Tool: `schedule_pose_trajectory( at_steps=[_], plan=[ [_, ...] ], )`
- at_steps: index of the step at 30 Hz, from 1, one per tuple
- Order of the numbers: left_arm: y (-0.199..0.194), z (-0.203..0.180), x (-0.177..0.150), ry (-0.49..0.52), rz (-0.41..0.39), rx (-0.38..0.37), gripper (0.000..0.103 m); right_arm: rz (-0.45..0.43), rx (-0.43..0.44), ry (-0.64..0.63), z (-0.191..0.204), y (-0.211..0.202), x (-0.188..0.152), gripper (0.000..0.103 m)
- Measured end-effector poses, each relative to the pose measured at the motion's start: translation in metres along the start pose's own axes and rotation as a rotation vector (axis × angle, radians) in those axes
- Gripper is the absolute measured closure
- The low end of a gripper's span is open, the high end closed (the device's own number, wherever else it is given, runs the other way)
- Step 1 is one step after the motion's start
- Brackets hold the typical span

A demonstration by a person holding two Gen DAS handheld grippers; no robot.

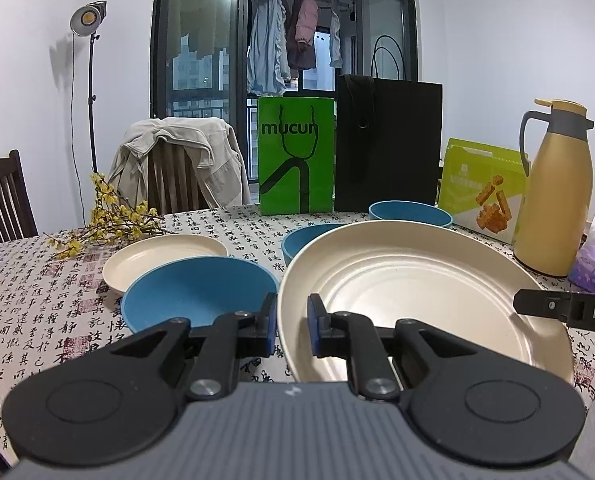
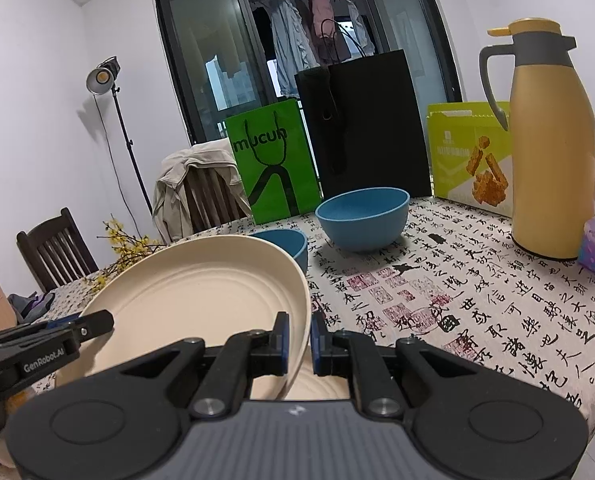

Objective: Organize plates and bowls
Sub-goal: 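Carry the held cream plate with both tools up to the blue bowls, then lower the held cream plate with both tools onto the tablecloth beside the bowls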

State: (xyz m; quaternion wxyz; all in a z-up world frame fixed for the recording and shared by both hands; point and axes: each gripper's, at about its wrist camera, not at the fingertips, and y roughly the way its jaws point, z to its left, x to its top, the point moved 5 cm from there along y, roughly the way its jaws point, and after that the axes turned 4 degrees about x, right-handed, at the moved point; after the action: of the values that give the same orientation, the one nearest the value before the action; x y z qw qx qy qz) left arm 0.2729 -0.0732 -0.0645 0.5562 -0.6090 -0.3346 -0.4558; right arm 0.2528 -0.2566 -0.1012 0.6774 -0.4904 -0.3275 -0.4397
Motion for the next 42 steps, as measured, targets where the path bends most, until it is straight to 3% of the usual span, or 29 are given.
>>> schedule_pose_trajectory(
  at_steps=[42],
  plan=[
    [0.015, -0.014, -0.043, 0.054, 0.135, -0.023, 0.088, 0.091, -0.028, 0.006, -0.018, 0.008, -0.029, 0.092]
  ],
)
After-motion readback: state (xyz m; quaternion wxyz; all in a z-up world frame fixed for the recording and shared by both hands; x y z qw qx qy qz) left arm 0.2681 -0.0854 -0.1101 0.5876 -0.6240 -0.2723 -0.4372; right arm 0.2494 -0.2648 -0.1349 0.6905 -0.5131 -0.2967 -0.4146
